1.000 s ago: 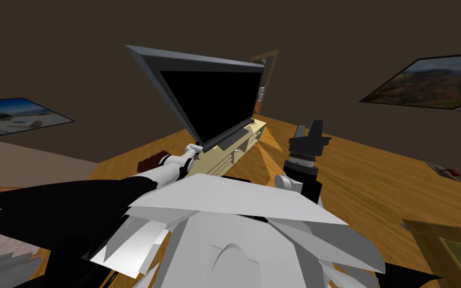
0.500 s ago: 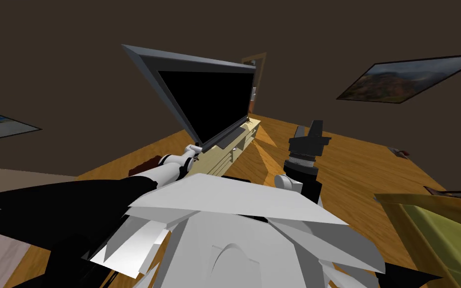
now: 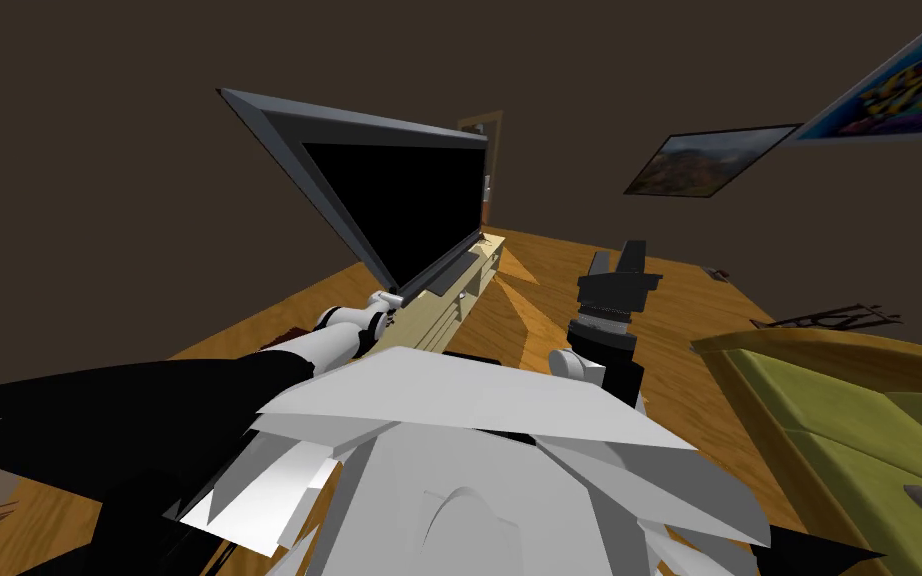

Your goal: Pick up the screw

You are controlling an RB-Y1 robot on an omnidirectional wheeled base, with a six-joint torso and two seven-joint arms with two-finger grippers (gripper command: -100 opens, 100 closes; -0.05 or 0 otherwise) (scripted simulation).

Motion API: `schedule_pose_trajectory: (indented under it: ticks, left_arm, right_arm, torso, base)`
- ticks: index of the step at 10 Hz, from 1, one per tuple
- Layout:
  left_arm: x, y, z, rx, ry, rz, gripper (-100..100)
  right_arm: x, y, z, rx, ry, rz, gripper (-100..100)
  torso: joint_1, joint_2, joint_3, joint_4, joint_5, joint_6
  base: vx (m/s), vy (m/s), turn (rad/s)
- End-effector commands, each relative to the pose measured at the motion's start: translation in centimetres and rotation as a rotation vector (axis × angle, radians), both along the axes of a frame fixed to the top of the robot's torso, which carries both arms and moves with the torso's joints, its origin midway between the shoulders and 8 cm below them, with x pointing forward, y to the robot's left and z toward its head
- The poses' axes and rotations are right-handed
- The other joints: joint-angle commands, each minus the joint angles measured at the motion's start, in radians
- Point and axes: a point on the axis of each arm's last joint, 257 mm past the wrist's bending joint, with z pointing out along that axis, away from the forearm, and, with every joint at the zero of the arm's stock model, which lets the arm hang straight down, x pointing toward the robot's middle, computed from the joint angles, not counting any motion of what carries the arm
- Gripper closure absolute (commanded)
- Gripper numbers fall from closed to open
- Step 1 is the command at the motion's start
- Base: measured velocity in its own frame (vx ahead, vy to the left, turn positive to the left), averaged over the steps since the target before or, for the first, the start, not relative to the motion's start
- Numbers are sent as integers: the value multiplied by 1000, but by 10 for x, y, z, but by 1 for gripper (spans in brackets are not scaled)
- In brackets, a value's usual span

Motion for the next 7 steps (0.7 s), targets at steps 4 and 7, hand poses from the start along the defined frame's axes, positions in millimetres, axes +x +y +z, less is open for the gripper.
schedule_pose_trajectory:
  ticks: [4,7]
  left_arm:
    - [1,0,0,0,-1,-1,100]
    - [5,-1,2,-1,-4,-23,100]
  right_arm:
    - [0,0,0,0,0,0,0]
    - [0,0,0,0,0,0,0]
  torso:
    - [-2,-5,-3,-2,0,0]
    - [-1,-5,-4,-2,0,0]
  base:
    - [-3,3,1]
    - [24,-11,79]
